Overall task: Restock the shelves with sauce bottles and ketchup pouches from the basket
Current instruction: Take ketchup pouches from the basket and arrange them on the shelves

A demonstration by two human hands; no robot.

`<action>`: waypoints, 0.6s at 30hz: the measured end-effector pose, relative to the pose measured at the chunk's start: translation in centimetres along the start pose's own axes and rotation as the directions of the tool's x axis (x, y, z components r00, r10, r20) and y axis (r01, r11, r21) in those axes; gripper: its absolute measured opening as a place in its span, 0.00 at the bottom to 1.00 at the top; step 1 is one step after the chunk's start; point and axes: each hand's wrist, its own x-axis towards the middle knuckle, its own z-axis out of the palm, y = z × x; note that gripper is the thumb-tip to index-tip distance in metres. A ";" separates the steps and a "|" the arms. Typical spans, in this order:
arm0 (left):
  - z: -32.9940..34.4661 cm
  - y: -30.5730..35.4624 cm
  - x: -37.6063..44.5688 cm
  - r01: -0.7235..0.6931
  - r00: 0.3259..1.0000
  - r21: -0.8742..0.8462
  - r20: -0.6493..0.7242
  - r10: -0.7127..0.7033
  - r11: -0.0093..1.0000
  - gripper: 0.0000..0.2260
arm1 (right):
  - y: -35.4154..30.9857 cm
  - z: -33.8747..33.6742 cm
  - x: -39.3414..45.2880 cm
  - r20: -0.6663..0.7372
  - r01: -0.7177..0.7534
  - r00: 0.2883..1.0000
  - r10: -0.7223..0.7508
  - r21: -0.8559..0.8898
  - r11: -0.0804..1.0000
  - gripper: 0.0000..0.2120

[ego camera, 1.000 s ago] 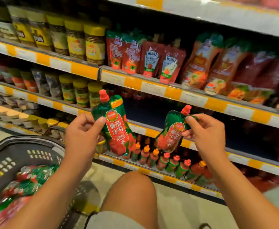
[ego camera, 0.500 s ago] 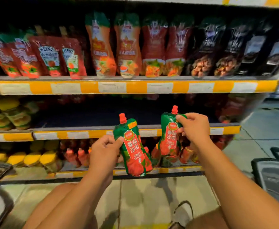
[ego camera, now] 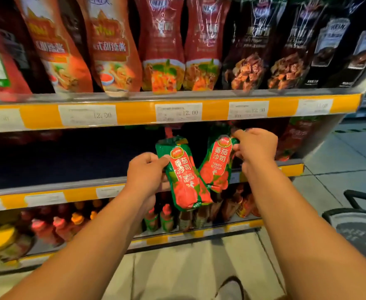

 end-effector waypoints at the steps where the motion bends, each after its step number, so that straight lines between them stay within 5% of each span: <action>1: -0.1 -0.1 0.7 -0.005 1.000 -0.002 0.001 0.005 1.000 0.16 | -0.1 0.4 0.5 -0.020 0.004 1.000 -0.004 0.019 1.000 0.07; 8: -0.9 0.3 3.5 -0.055 0.998 -0.110 -0.027 0.053 0.992 0.04 | -0.4 2.6 2.7 -0.119 0.098 0.989 -0.083 0.129 0.987 0.16; 13: -1.2 1.4 6.1 -0.178 0.976 -0.216 -0.163 0.144 0.960 0.05 | 1.5 3.6 4.0 -0.143 0.179 0.977 -0.161 0.120 0.977 0.17; 18: -2.1 1.9 7.6 -0.341 0.924 -0.127 -0.227 0.307 0.931 0.10 | 2.9 4.0 4.7 -0.124 0.204 0.974 -0.188 0.128 0.971 0.13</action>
